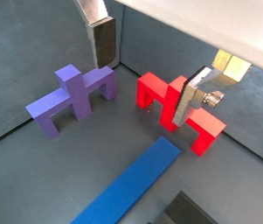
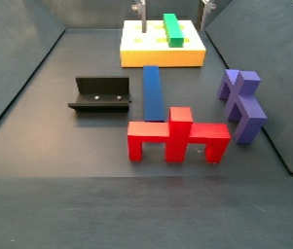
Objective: Pick up the blue object. Move up. Move to above the board. Insert the blue object.
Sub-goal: Pick up the blue object.
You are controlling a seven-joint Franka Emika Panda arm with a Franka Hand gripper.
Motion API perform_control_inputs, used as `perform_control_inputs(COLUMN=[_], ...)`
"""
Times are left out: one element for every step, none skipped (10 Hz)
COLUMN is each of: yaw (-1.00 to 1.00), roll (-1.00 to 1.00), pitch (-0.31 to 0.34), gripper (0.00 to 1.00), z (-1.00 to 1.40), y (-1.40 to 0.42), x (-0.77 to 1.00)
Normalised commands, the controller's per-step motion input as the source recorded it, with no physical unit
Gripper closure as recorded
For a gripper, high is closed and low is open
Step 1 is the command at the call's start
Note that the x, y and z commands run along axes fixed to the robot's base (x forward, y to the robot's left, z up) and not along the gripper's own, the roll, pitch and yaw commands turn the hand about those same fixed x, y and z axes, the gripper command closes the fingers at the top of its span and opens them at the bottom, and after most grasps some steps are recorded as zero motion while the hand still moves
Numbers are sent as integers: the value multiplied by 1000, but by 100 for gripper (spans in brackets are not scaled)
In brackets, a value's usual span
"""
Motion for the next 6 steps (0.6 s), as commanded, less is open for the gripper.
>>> perform_control_inputs(yaw=[0, 0, 0, 0, -11, 0], roll=[-19, -16, -10, 0, 47, 161], pitch=[-129, -147, -156, -170, -170, -87], gripper=[0, 0, 0, 0, 0, 0], z=[-671, -757, -763, -814, -920, -954], y=[-480, -540, -554, -483, -237, -120], x=[380, 411, 420, 360, 129, 0])
